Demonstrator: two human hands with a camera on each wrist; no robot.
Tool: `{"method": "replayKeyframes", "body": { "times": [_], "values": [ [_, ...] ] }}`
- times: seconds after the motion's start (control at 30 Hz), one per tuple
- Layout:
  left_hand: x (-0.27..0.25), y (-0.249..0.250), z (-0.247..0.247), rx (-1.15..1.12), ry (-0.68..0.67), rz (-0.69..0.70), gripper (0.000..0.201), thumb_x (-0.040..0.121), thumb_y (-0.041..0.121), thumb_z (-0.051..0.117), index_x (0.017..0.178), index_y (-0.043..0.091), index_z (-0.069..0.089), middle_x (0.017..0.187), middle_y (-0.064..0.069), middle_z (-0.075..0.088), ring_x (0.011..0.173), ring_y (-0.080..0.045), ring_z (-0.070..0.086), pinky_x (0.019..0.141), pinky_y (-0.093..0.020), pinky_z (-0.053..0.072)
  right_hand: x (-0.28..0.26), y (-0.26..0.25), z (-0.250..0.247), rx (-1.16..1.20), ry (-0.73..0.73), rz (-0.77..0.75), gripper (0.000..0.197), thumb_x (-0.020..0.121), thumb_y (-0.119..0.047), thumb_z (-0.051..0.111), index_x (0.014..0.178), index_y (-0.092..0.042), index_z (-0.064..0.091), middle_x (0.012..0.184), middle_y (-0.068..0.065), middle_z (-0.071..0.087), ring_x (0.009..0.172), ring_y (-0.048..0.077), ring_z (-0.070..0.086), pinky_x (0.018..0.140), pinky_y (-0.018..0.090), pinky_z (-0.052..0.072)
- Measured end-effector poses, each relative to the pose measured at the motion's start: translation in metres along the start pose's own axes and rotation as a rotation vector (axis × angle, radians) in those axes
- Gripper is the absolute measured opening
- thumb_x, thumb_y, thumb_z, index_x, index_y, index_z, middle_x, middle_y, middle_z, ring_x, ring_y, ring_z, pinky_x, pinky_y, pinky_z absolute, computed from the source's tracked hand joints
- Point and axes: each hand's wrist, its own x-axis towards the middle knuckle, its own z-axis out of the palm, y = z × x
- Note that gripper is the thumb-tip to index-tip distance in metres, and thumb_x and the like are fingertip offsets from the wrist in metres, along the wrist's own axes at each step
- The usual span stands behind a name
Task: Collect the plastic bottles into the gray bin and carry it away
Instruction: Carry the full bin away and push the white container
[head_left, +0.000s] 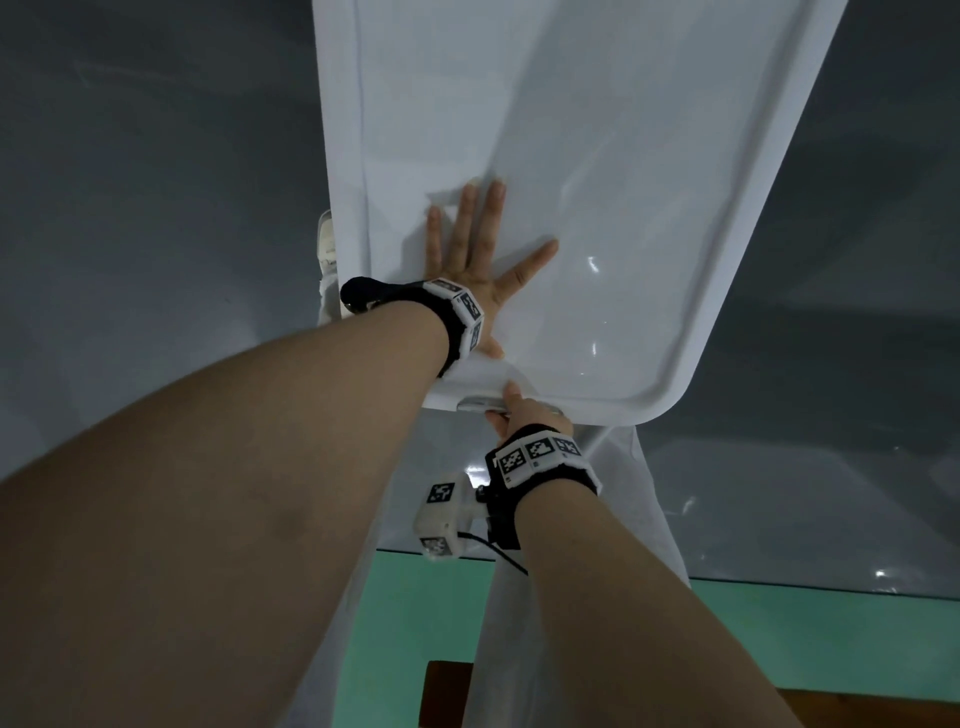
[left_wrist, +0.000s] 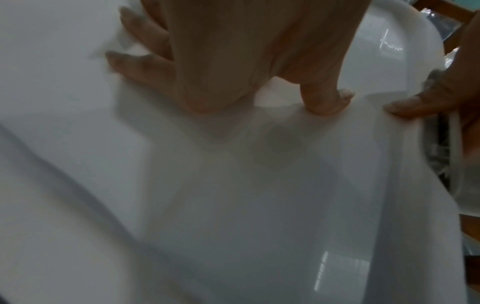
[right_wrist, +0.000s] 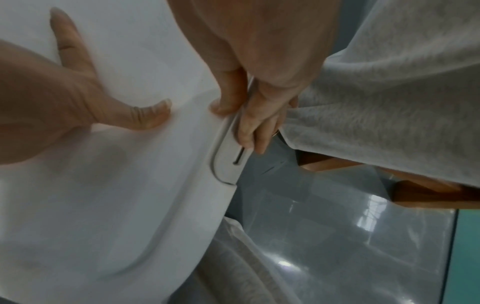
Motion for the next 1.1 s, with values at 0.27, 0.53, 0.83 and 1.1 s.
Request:
{"method": "replayKeyframes", "body": {
  "times": [0.27, 0.53, 0.83, 1.1],
  "values": [
    [-0.009, -0.002, -0.005, -0.050, -0.005, 0.036, 0.129, 0.063, 0.065, 0.072, 0.137, 0.047, -0.033, 0.136, -0.018, -0.053, 0.122, -0.040, -0.049, 0.106, -0.066, -0.017, -0.023, -0.024, -0.010, -0.146, 0.102, 0.113, 0.034, 0.080, -0.030, 0.076, 0.095, -0.002, 0.063, 0.079, 0.009, 0.069, 0.066, 0.018, 0.067, 0.054, 0.021, 0.056],
    [-0.016, 0.001, -0.026, -0.086, 0.067, 0.031, 0.100, 0.089, 0.041, 0.058, 0.139, 0.048, -0.029, 0.136, -0.014, -0.055, 0.129, -0.036, -0.045, 0.104, -0.060, -0.021, -0.066, -0.093, -0.010, -0.137, 0.154, -0.051, 0.022, 0.089, -0.010, 0.059, 0.075, 0.007, 0.058, 0.069, 0.014, 0.069, 0.069, 0.028, 0.070, 0.077, 0.042, 0.060],
    [0.038, -0.029, -0.121, -0.137, 0.157, -0.033, 0.121, 0.063, 0.077, 0.061, 0.142, 0.045, -0.025, 0.146, -0.024, -0.039, 0.136, -0.045, -0.033, 0.108, -0.068, -0.010, -0.100, -0.200, 0.052, -0.229, 0.053, -0.430, 0.008, 0.090, -0.011, 0.053, 0.084, -0.009, 0.059, 0.079, 0.010, 0.073, 0.072, 0.030, 0.072, 0.074, 0.042, 0.061],
    [0.081, -0.048, -0.173, -0.047, 0.077, -0.105, 0.156, 0.040, 0.063, 0.085, 0.132, 0.046, -0.040, 0.137, -0.025, -0.049, 0.130, -0.048, -0.039, 0.101, -0.073, -0.012, -0.123, -0.292, 0.088, -0.590, 0.366, -0.977, 0.017, 0.090, -0.029, 0.055, 0.091, -0.017, 0.066, 0.099, -0.001, 0.068, 0.090, 0.018, 0.063, 0.079, 0.025, 0.050]
  ]
}}
